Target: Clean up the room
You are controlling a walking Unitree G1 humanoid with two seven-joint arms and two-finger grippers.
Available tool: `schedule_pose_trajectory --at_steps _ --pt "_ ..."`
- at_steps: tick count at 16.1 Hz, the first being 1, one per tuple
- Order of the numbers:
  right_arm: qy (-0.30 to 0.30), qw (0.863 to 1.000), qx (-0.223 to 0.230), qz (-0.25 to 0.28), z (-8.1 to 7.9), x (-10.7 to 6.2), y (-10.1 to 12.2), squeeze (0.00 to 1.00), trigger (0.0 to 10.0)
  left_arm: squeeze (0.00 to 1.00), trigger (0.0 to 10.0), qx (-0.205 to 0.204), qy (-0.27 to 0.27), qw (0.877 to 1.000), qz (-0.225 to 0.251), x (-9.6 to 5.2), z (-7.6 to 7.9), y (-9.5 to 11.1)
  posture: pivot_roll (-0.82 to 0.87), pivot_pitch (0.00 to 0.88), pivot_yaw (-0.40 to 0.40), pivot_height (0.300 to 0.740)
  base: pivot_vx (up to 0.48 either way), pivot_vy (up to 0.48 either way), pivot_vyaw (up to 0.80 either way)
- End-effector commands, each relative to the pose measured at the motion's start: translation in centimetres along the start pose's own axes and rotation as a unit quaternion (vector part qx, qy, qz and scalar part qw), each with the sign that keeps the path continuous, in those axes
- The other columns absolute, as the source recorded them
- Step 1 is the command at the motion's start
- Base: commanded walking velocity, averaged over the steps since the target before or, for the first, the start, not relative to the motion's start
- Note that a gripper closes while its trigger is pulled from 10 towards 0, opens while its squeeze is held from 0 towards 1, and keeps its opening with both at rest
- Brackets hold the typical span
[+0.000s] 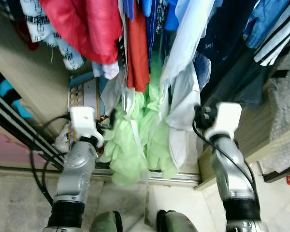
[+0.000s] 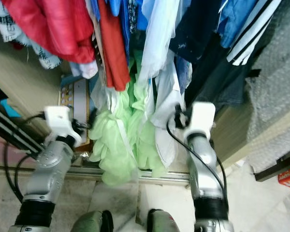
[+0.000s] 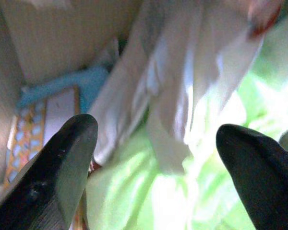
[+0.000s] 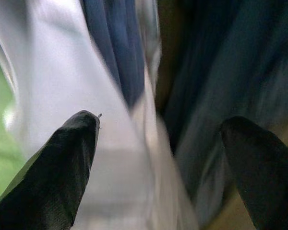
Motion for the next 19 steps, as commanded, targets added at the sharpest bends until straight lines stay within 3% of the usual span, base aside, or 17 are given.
schedule_pose_trajectory --at_steps 1,6,7,8,11,14,16,19 --pt "0.005 1.000 0.012 -0.002 0.0 -0.1 -0.3 0.00 10.0 0.00 10.0 0.005 0.004 1.000 -0.022 -0.3 -0.3 -1.2 -0.01 0.172 0.005 0.740 0.000 0.000 0.00" --pt "0.012 1.000 -0.001 0.006 -0.2 0.2 -0.2 0.00 10.0 0.00 10.0 0.008 0.010 1.000 -0.009 -0.2 -0.6 -0.6 -0.01 0.182 0.004 0.740 0.000 0.000 0.00" --pt "0.021 1.000 -0.007 0.016 -0.3 -0.8 0.2 0.00 10.0 0.00 10.0 0.031 0.029 0.999 0.018 -1.4 -1.4 0.1 -0.01 0.181 0.003 0.740 0.000 0.000 0.00" --pt "0.024 0.999 -0.022 0.016 -0.3 -1.6 0.1 0.00 10.0 0.00 10.0 0.038 0.046 0.998 0.014 -2.6 -2.2 -0.3 -0.01 0.185 0.006 0.740 0.000 0.000 0.00" --pt "0.025 0.997 -0.062 0.048 -0.4 -3.7 0.9 0.00 10.0 0.00 10.0 0.059 0.068 0.995 0.044 -4.9 -3.2 0.6 -0.01 0.188 0.004 0.740 0.000 0.000 0.00" --pt "0.062 0.990 -0.104 0.072 -1.5 -5.1 2.0 0.00 10.0 0.00 10.0 0.051 0.070 0.995 0.058 -5.4 -2.5 1.3 -0.01 0.185 -0.002 0.740 0.000 0.000 0.00" --pt "0.062 0.987 -0.119 0.084 -1.6 -5.1 2.7 0.00 10.0 0.00 10.0 0.055 0.059 0.995 0.063 -5.4 -1.7 1.3 -0.01 0.188 0.001 0.740 0.000 0.000 0.00" --pt "0.061 0.985 -0.136 0.087 -1.9 -4.9 3.0 0.00 10.0 0.00 10.0 0.049 0.057 0.996 0.051 -5.0 -1.2 1.1 -0.02 0.195 0.001 0.740 0.000 0.000 0.80"
Point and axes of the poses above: a point about 5 cm out from each wrist's last joint towards the gripper, its own x axis pointing out of the wrist towards the gripper, its own y axis along the axis of the wrist's last joint, z = x × y, the point moved 5 cm from there along x, pointing out of the wrist towards the gripper, and after that the axes turned 1 degree about -x, right-handed, at the moved point
